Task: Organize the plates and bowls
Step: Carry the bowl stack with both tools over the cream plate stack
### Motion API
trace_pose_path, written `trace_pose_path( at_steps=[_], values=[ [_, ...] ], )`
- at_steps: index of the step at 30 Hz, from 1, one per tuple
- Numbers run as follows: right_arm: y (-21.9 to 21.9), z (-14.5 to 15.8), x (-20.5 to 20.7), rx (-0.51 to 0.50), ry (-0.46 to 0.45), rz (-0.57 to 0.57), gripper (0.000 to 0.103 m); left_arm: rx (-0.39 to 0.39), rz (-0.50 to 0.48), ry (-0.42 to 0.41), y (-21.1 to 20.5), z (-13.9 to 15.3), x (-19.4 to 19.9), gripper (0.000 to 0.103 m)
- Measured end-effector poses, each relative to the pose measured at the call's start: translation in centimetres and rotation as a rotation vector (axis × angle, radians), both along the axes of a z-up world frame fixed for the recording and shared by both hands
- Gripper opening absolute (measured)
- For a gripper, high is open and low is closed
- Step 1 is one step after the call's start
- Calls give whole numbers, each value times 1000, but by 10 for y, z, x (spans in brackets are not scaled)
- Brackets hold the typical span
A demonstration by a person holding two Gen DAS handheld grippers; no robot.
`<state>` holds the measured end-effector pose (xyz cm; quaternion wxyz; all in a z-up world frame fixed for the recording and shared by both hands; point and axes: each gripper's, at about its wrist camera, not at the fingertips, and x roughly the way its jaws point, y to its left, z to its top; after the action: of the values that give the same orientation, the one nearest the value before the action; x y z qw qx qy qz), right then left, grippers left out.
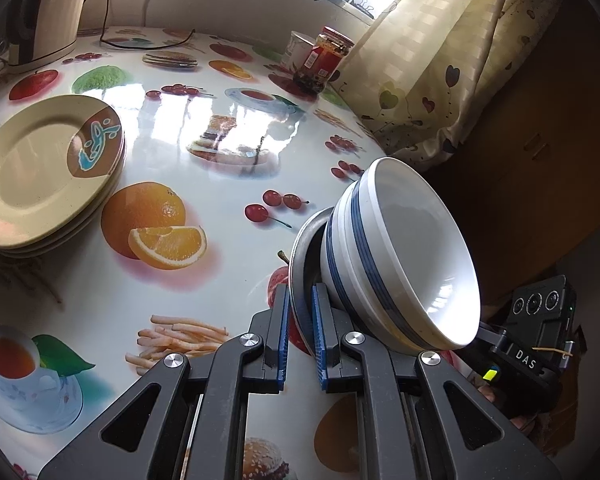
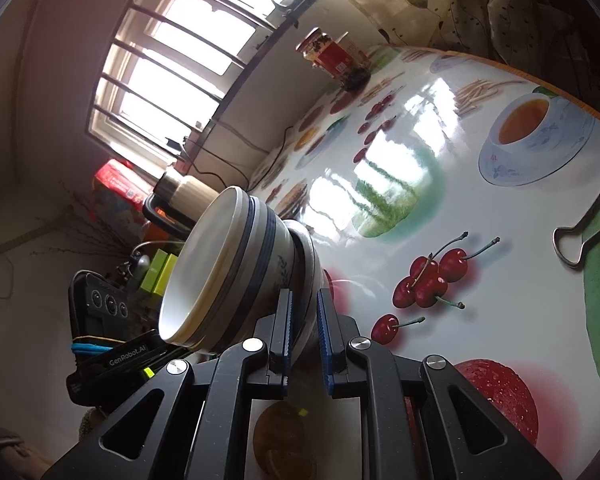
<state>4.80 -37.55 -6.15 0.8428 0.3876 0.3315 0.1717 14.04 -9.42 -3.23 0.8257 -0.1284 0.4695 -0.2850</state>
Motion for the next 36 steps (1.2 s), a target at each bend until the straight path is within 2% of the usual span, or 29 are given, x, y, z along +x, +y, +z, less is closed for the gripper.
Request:
trace_pose_path(
  at_steps=[19,36],
  values=[
    [14,19,11,-7,-17,23,13,-15,40,-28,19,20,-2,11],
    [45,40,47,-15,-28,82,13,-23,99,-45,53,39,14,11]
  ],
)
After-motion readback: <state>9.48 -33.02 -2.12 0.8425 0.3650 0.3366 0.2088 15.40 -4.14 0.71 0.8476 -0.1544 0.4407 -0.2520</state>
